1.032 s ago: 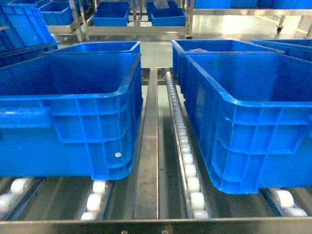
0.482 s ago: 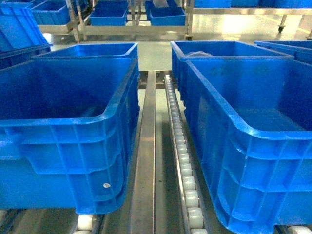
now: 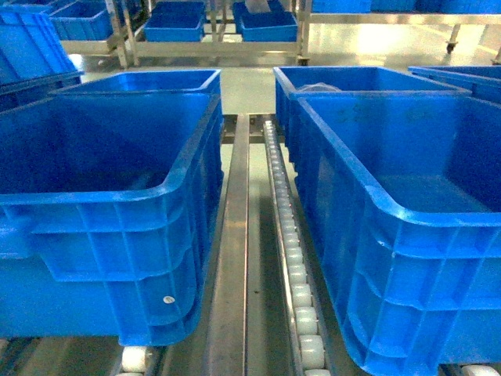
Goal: Sort blue parts and orange caps into right shelf containers
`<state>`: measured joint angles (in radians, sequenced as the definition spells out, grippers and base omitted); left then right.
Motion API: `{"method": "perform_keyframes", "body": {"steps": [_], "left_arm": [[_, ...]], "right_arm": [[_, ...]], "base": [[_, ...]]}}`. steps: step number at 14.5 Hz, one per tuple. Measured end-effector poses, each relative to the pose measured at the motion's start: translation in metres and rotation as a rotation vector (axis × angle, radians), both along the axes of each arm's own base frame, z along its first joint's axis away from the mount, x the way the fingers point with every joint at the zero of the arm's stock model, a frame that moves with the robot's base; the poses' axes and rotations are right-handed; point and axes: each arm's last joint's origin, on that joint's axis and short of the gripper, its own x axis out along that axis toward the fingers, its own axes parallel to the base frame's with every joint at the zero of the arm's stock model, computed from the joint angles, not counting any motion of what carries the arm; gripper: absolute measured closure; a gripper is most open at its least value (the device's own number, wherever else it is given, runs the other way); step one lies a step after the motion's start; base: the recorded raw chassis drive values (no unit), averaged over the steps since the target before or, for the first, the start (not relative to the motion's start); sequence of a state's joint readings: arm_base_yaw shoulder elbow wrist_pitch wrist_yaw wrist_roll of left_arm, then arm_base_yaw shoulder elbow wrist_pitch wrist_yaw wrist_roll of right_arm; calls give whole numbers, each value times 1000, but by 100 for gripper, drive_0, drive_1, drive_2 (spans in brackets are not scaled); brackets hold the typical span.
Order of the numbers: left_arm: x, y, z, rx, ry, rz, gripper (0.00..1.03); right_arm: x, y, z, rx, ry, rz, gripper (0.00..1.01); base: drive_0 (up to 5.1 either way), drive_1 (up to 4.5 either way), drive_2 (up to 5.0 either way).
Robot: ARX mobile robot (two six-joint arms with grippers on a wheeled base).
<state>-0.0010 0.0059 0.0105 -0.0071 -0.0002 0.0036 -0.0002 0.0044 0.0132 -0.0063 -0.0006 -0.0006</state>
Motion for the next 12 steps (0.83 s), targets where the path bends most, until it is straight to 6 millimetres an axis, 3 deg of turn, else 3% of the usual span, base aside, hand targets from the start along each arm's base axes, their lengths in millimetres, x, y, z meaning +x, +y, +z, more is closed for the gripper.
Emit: {"method": "perform_keyframes", "body": {"steps": [12], "left_arm": [[0,0,0,0,0,0,60]], "right_arm": [[0,0,0,0,0,0,57]], "base": [[0,0,0]]}}
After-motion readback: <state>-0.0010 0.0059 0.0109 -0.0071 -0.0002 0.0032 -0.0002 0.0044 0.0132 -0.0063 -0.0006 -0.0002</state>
